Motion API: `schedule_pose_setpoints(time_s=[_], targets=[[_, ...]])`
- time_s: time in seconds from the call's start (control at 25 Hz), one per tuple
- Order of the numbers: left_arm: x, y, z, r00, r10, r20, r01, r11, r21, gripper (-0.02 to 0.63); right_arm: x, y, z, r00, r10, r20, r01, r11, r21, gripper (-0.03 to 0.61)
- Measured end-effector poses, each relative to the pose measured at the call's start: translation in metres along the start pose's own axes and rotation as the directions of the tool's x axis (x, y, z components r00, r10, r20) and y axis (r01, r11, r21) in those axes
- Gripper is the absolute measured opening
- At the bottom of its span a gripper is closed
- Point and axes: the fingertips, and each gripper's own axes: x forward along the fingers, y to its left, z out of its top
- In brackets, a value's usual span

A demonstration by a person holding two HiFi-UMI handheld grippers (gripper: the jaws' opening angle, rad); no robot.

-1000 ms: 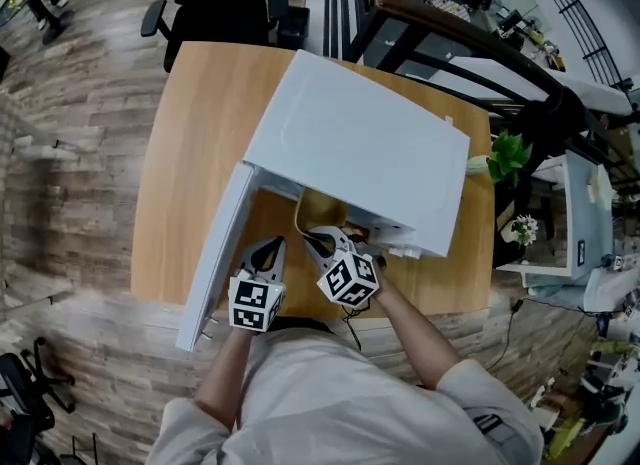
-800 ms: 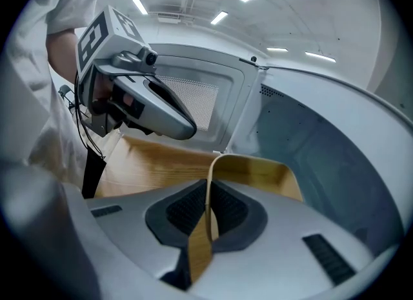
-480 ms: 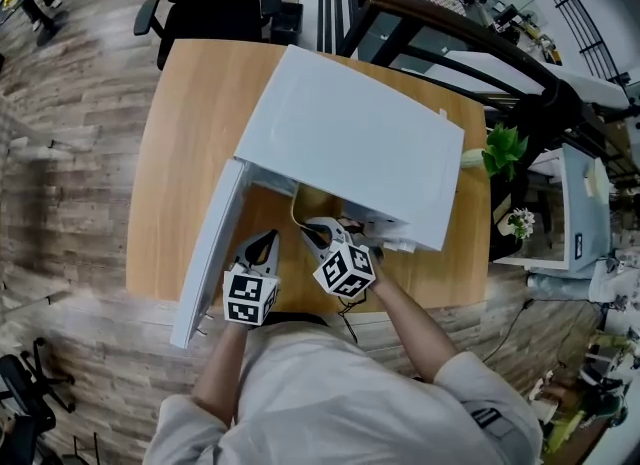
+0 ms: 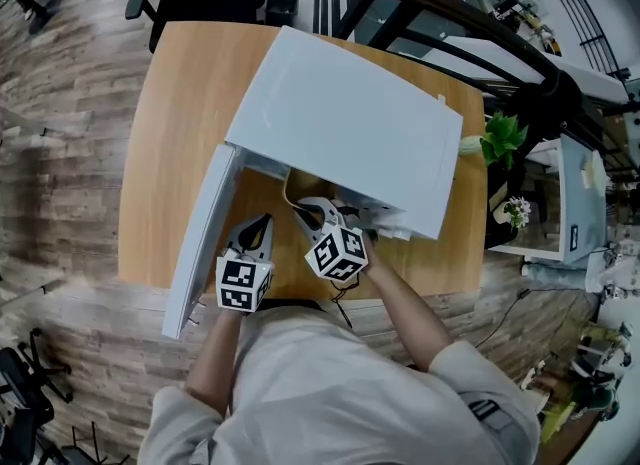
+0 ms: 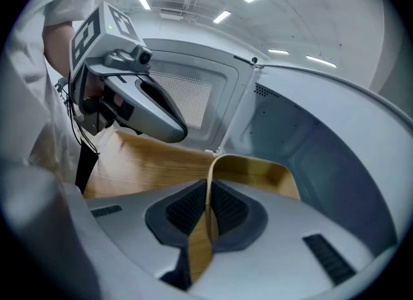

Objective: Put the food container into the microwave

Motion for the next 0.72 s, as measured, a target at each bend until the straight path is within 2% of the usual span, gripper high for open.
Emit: schedule_pose_setpoints(time_s=[0.72], targets=[[-0.002, 0.006, 0.000, 1.000, 0.023, 0.005, -0.023, 1.000, -0.020, 0.012, 0.016, -0.013, 0.007, 1.000, -0.016, -0.012, 0.015, 0.999, -0.048, 0.035]])
